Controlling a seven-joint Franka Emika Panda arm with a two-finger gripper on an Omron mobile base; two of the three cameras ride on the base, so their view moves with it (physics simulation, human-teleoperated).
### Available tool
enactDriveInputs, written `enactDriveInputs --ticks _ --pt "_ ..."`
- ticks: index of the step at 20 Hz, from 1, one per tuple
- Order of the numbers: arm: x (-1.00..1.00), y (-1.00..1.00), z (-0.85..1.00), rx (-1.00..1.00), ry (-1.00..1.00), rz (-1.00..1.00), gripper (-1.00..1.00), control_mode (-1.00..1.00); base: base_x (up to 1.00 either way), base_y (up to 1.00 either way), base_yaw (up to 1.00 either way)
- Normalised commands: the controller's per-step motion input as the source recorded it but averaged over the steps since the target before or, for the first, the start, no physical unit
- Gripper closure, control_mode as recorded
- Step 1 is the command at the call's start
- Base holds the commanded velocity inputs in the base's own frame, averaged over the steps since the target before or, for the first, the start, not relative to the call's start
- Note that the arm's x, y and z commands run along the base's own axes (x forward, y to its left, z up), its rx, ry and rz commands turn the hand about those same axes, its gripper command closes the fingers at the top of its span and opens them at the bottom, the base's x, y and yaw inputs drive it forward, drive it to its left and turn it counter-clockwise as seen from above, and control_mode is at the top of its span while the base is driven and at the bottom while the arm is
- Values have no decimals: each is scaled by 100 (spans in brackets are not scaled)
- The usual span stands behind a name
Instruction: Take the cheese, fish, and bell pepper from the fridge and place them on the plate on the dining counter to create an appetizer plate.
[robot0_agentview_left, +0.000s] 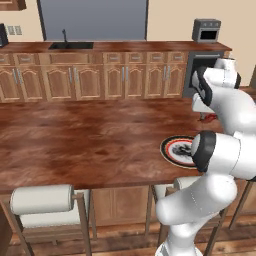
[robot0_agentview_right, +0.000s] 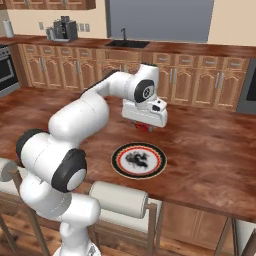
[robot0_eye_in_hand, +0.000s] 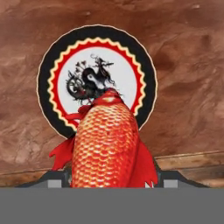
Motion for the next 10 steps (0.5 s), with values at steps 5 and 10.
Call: enactDriveInputs --ticks 5,10 --pt "7 -18 -53 3 8 0 100 -100 0 0 0" --pt "0 -28 -47 6 1 2 100 -100 0 0 0"
